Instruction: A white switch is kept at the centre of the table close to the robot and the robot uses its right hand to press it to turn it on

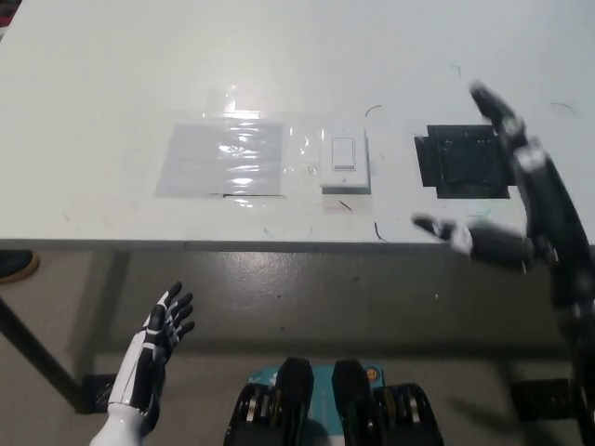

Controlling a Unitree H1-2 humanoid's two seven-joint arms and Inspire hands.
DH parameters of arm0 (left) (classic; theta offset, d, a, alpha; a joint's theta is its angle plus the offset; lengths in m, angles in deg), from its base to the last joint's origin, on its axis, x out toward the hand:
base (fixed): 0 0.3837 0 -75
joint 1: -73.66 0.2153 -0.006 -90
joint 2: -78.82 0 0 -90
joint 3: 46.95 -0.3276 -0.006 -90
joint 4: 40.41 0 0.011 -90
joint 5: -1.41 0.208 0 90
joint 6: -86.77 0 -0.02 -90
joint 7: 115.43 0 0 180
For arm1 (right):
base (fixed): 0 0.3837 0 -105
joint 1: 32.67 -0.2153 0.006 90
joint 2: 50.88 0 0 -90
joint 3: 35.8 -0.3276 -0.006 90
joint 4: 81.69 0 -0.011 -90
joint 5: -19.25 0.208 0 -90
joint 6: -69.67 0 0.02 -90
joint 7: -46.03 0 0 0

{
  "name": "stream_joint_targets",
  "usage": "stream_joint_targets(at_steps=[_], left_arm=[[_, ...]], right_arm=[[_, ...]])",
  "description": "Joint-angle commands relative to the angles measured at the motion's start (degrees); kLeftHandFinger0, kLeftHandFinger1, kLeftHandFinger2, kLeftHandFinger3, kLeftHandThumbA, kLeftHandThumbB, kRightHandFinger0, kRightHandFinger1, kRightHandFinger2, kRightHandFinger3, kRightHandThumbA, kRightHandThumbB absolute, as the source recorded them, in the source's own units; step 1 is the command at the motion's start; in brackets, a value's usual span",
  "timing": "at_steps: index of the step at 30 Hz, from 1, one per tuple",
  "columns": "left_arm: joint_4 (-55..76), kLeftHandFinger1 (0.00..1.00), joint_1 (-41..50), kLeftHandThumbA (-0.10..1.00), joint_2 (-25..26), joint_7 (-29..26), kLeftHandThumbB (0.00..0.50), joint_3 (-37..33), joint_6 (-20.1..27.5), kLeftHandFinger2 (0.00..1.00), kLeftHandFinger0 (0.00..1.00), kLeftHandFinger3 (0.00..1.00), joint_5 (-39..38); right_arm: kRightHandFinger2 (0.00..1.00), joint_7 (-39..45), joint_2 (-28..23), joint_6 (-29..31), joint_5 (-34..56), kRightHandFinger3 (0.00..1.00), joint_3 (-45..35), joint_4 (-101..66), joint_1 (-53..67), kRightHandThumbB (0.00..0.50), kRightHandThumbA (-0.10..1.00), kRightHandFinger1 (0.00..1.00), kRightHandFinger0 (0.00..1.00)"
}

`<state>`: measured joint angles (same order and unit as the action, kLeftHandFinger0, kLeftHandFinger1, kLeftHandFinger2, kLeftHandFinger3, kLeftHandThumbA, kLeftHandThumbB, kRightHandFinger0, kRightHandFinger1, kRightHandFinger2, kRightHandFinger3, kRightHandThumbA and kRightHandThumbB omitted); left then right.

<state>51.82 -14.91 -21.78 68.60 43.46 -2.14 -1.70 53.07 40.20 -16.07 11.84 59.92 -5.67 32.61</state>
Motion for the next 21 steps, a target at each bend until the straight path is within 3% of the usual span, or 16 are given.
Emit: stream_joint_targets(at_steps=[1, 8, 14, 16, 19, 20, 21], left_arm=[[1.9, 1.0, -0.8, 1.0, 0.2, 0.6, 0.005, -0.1, 2.8, 1.0, 1.0, 1.0, -0.3], [2.5, 1.0, -0.7, 1.0, -0.1, 0.6, 0.015, -0.1, 1.4, 1.0, 1.0, 1.0, -0.8], [2.1, 1.0, -1.0, 1.0, 0.2, 1.1, 0.025, -0.4, 1.8, 1.0, 1.0, 1.0, -0.7], [2.6, 1.0, -0.8, 1.0, 0.3, 1.3, 0.016, -0.4, 1.3, 1.0, 1.0, 1.0, -1.0], [2.9, 1.0, -0.7, 1.0, 0.3, 1.2, 0.017, -0.4, 1.2, 1.0, 1.0, 1.0, -1.0], [2.9, 1.0, -0.7, 1.0, 0.2, 1.4, 0.028, -0.3, 1.1, 1.0, 1.0, 1.0, -1.6], [2.8, 1.0, -0.7, 1.0, 0.3, 1.3, 0.032, -0.3, 1.3, 1.0, 1.0, 1.0, -1.3]], right_arm=[[1.0, 9.3, -2.9, -15.5, -5.0, 1.0, 5.1, 2.3, -14.9, 0.238, 1.0, 1.0, 1.0], [1.0, 15.0, -3.7, -18.6, -9.2, 1.0, 13.4, 18.8, -29.0, 0.282, 1.0, 1.0, 1.0], [1.0, 17.6, -3.4, -17.9, -12.4, 1.0, 20.0, 31.6, -36.0, 0.209, 1.0, 1.0, 1.0], [1.0, 18.1, -2.7, -18.3, -13.4, 1.0, 22.1, 36.5, -37.7, 0.261, 1.0, 1.0, 1.0], [1.0, 18.7, -2.2, -18.8, -14.0, 1.0, 23.6, 40.1, -39.0, 0.284, 1.0, 1.0, 1.0], [1.0, 19.0, -2.1, -18.5, -14.6, 1.0, 24.4, 41.7, -39.5, 0.265, 1.0, 1.0, 1.0], [1.0, 19.1, -2.1, -18.6, -15.0, 1.0, 24.8, 42.1, -39.7, 0.286, 1.0, 1.0, 1.0]])
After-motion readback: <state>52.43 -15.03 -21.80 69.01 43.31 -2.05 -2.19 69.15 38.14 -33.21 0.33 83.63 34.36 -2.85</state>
